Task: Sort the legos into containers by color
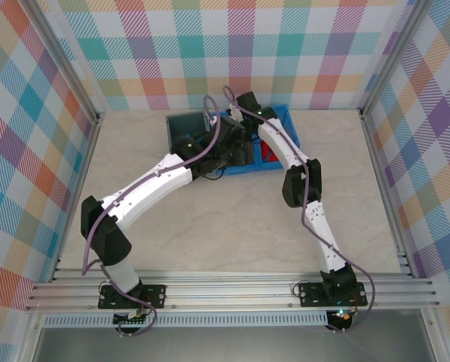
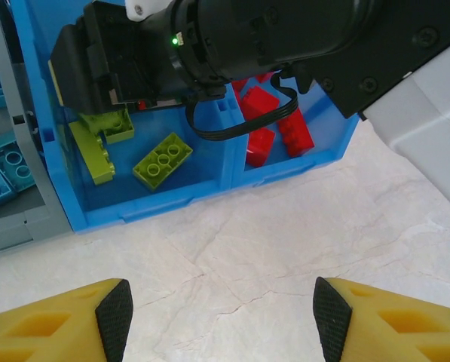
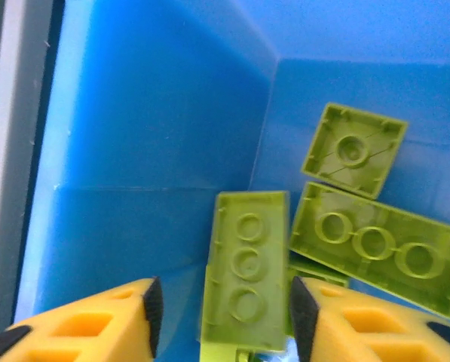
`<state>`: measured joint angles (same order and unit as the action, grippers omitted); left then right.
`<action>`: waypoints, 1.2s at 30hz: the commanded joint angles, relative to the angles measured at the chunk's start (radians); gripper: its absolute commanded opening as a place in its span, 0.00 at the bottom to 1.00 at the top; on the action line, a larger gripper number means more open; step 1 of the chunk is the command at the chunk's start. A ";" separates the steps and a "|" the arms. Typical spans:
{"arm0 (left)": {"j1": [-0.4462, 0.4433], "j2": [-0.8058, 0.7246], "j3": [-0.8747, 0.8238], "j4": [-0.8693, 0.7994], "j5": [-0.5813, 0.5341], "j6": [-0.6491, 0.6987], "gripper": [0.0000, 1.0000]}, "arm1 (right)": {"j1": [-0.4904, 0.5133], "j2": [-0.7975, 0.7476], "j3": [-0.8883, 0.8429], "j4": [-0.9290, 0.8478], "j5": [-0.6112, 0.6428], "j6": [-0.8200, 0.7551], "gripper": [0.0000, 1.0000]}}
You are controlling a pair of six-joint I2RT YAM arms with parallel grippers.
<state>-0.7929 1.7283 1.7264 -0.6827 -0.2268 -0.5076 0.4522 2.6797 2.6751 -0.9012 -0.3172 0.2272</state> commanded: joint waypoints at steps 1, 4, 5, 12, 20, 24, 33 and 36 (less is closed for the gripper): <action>0.010 -0.023 -0.008 -0.012 -0.007 0.003 0.67 | 0.006 -0.009 0.035 0.026 -0.065 -0.002 0.57; 0.011 -0.053 -0.046 -0.004 -0.009 -0.011 0.66 | 0.008 -0.056 0.032 0.018 -0.056 0.004 0.57; 0.010 -0.066 -0.060 -0.002 -0.010 -0.016 0.66 | 0.008 -0.075 0.030 0.015 -0.051 0.006 0.56; 0.009 -0.175 -0.171 -0.004 -0.033 -0.054 0.66 | 0.015 -0.287 -0.111 0.028 0.007 0.010 0.49; 0.099 -0.395 -0.395 -0.088 -0.015 -0.156 0.73 | 0.017 -0.808 -0.708 0.200 0.266 0.032 0.56; 0.294 -0.547 -0.592 -0.079 0.105 -0.180 1.00 | -0.007 -1.152 -1.145 0.304 0.520 0.077 1.00; 0.498 -0.778 -0.820 -0.029 -0.178 -0.075 1.00 | -0.047 -1.774 -1.815 0.463 1.060 0.130 1.00; 0.498 -0.797 -0.892 -0.036 -0.487 -0.158 1.00 | -0.095 -1.884 -2.031 0.711 1.032 0.026 1.00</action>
<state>-0.3046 0.9474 0.8944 -0.7048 -0.4061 -0.6273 0.3840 0.8509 0.7612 -0.4431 0.6041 0.3042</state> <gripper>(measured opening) 0.999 0.999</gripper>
